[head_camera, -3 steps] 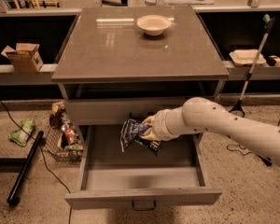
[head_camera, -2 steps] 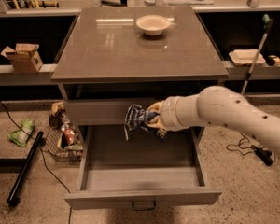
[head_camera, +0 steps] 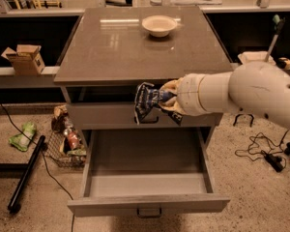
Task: Pick blue chip bag from middle drawer and place on counter
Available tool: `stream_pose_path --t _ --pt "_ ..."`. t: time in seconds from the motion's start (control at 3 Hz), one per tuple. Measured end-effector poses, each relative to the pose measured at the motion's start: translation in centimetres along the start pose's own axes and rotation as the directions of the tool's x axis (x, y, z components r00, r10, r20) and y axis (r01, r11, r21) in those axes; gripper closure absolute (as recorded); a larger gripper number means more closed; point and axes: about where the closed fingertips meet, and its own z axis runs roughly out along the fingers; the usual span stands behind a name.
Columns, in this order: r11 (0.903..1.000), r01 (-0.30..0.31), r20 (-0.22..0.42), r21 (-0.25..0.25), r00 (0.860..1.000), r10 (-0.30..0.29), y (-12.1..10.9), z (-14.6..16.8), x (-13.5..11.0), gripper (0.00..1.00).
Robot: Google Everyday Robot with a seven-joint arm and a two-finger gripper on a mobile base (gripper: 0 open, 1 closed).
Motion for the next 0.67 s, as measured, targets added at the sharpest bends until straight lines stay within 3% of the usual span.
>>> stream_pose_path --t 0.33,0.67 --pt "1.0000 0.007 0.000 0.003 1.000 -0.007 -0.2 -0.1 -0.1 1.00" --pt "0.9997 0.013 -0.025 0.023 1.000 -0.013 -2.4 -0.6 0.0 1.00"
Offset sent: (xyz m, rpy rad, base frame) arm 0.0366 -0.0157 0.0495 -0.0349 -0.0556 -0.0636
